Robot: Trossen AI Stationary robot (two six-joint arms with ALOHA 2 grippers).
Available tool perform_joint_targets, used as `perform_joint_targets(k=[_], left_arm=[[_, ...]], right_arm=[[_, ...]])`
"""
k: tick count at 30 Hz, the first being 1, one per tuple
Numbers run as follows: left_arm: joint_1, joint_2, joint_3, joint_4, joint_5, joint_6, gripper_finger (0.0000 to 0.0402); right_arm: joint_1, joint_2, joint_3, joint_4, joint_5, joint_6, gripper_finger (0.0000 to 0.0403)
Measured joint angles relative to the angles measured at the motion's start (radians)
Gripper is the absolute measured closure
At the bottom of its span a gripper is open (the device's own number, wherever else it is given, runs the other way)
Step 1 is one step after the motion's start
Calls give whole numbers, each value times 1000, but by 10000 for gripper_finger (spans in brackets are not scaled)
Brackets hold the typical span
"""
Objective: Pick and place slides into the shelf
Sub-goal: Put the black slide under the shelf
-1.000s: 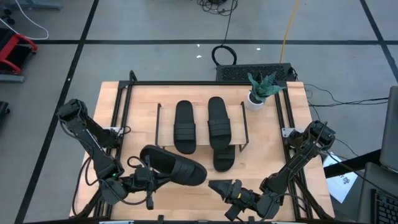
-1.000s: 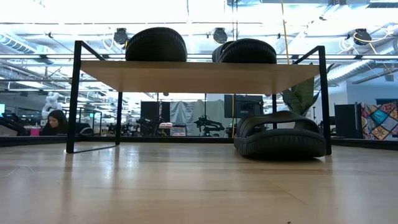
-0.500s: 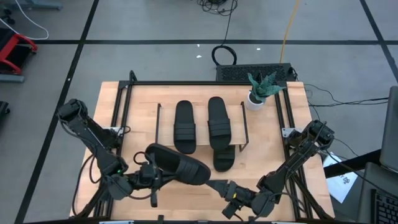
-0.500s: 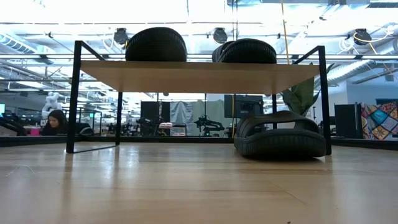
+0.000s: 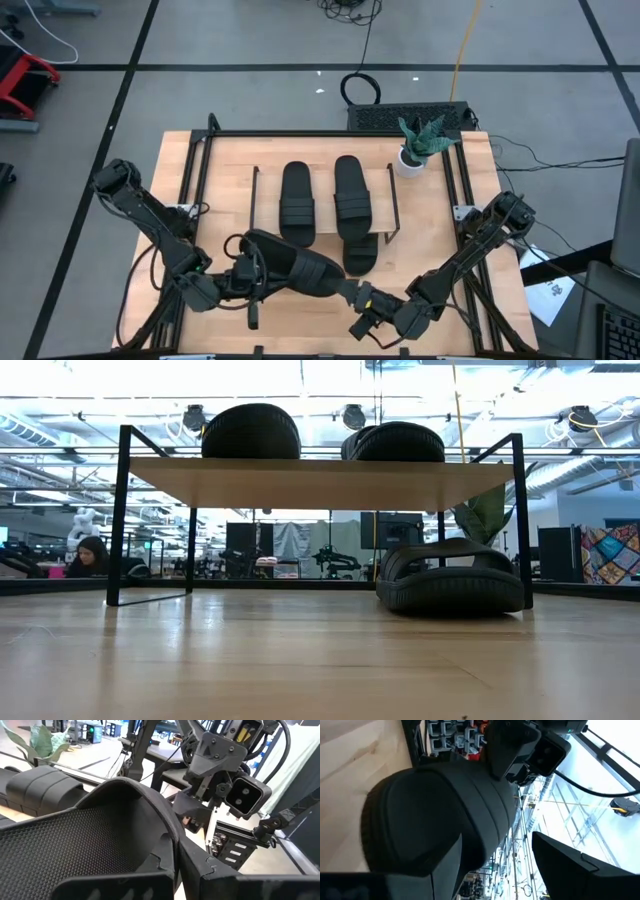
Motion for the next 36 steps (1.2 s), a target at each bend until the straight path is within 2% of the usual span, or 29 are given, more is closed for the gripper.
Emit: perform_joint_targets(k=[7, 16, 27, 36], left_arm=[[16, 5, 0, 8, 45, 0, 401], [20, 9, -2, 8, 54, 8, 401], [-6, 9, -2, 59, 63, 101, 401], [-5, 8, -2, 20, 99, 56, 401]], right_arm=[[-40, 19, 0, 18, -103, -44, 167], [-99, 49, -1, 55, -149, -82, 167], [-96, 58, 0, 60, -131, -125, 167], [-111, 58, -2, 112, -229, -171, 174]])
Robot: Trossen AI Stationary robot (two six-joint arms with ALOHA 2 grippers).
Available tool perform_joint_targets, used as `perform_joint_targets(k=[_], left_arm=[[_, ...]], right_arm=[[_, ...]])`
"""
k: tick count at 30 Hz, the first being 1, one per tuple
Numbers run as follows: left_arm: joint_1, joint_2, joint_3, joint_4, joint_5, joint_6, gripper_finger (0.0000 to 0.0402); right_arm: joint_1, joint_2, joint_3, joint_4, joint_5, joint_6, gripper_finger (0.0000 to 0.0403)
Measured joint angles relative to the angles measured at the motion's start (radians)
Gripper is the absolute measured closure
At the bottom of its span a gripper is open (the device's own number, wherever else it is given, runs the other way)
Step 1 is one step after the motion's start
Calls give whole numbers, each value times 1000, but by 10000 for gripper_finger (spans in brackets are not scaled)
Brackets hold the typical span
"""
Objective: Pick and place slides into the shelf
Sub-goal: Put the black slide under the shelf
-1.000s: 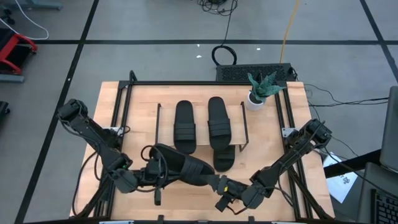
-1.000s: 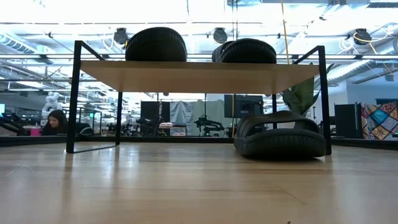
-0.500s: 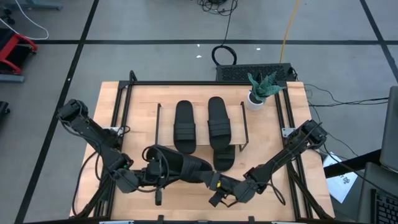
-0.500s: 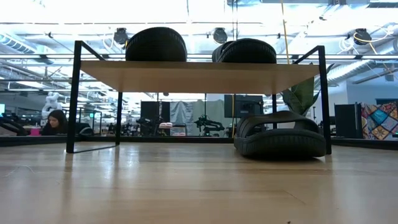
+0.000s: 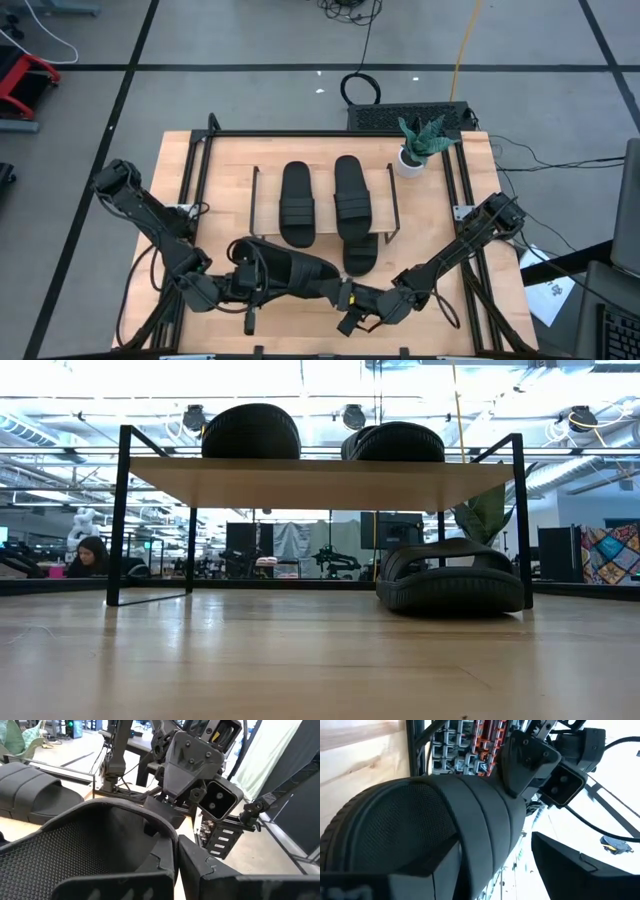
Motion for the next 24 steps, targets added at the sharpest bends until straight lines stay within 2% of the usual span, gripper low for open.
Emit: perform_joint_targets(k=[6, 13, 19, 24], left_arm=[[0, -2, 0, -12, 3, 4, 401], [5, -3, 3, -56, 27, -28, 401], [0, -3, 3, -59, 27, -31, 401], [7, -3, 3, -69, 56, -35, 401]], right_arm=[[-14, 1, -1, 16, -8, -6, 205], [-24, 2, -4, 22, -121, -1, 235], [-29, 2, -4, 30, -117, 33, 243], [-47, 2, -4, 20, -182, 68, 243]])
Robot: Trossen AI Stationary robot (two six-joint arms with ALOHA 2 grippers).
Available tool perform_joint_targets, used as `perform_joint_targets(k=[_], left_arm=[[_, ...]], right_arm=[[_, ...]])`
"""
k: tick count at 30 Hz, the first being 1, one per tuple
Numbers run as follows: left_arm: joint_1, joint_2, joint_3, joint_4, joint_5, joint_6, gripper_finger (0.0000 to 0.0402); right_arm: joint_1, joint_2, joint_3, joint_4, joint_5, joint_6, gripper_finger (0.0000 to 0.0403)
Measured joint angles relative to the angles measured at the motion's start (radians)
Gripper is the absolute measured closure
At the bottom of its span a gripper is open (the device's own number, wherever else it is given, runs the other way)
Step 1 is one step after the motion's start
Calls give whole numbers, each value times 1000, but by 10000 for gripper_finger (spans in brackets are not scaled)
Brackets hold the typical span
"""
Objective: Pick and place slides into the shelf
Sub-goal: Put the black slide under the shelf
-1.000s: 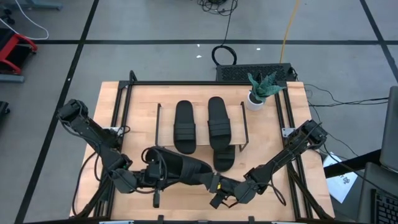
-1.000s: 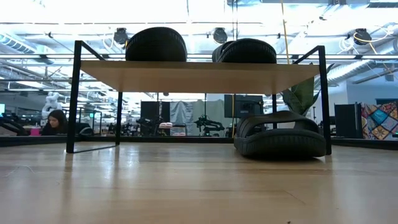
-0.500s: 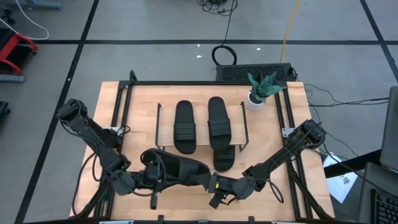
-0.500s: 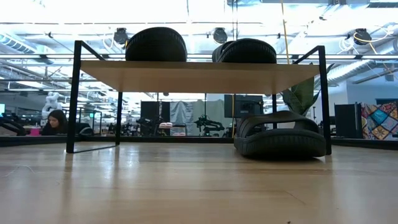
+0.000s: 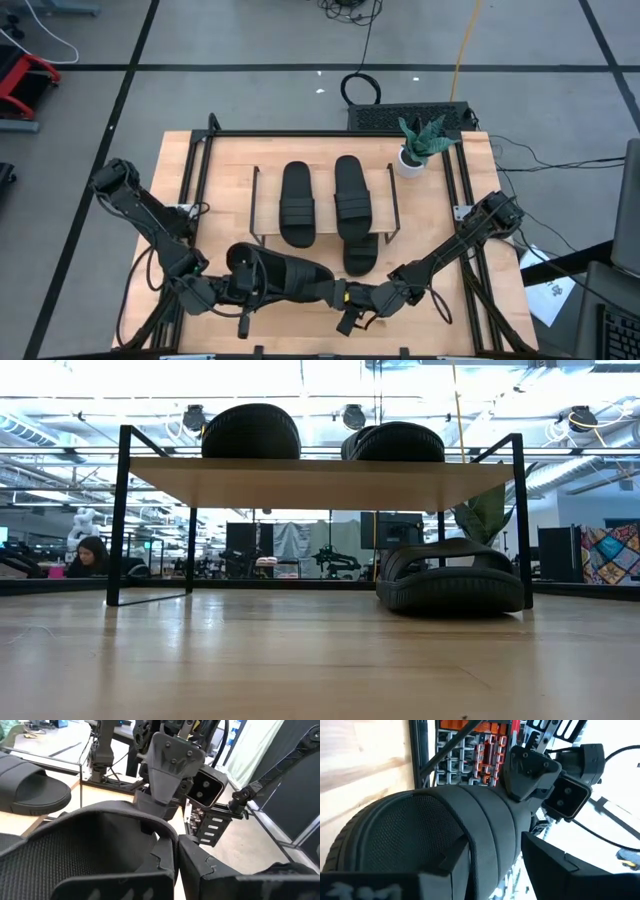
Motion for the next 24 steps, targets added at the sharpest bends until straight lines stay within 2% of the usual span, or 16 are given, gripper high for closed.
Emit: perform_joint_targets(k=[4, 6, 13, 18, 24], left_arm=[[1, 1, 0, -5, 0, -2, 401], [1, 1, 0, -5, 0, -2, 401], [0, 1, 0, -13, 15, -14, 401], [-8, 2, 0, -15, 16, -8, 399], [-44, -4, 0, -17, -28, 56, 370]], right_arm=[[-19, 0, 0, -9, -15, 92, 246], [-24, 0, 0, -17, -17, 133, 261], [-30, 0, 0, -28, -60, 197, 384], [-28, 0, 1, -28, -41, 223, 396], [12, 0, 6, -23, 80, 182, 400]])
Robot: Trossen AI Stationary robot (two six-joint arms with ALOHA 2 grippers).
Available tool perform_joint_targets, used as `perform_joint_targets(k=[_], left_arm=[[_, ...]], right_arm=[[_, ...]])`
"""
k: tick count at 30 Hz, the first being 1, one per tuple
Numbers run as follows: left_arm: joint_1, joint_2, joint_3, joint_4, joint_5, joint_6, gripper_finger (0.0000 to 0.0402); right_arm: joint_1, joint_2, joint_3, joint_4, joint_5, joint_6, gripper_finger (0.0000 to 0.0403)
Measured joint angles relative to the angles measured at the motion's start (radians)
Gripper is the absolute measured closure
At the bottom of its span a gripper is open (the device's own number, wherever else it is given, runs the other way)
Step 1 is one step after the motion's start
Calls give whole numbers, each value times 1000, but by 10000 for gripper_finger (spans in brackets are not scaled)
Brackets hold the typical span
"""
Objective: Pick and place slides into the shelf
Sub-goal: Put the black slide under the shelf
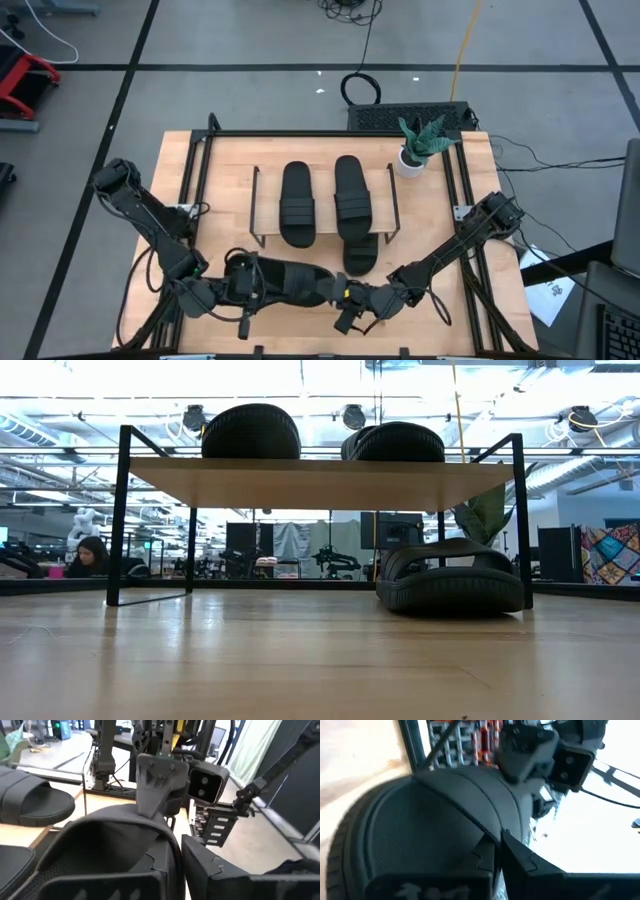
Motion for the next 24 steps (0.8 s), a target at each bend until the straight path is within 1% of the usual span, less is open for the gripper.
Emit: perform_joint_targets(k=[3, 8, 14, 18, 21, 24], left_arm=[[-19, -12, -1, -8, 4, 41, 347], [-56, -56, -2, -11, 25, 96, 304], [-118, -106, -2, -12, 28, 171, 264], [-165, -128, -2, -18, 24, 219, 251], [-194, -137, -2, -25, 2, 224, 248], [-213, -137, -2, -27, -9, 247, 248]], right_arm=[[28, 0, 4, 14, 109, -21, 400], [73, -5, 6, 13, 242, -13, 401], [128, -5, 4, -86, 426, 21, 402], [170, -5, 3, -143, 434, 101, 402], [201, -5, 2, -183, 467, 166, 402], [229, -5, 1, -198, 471, 229, 402]])
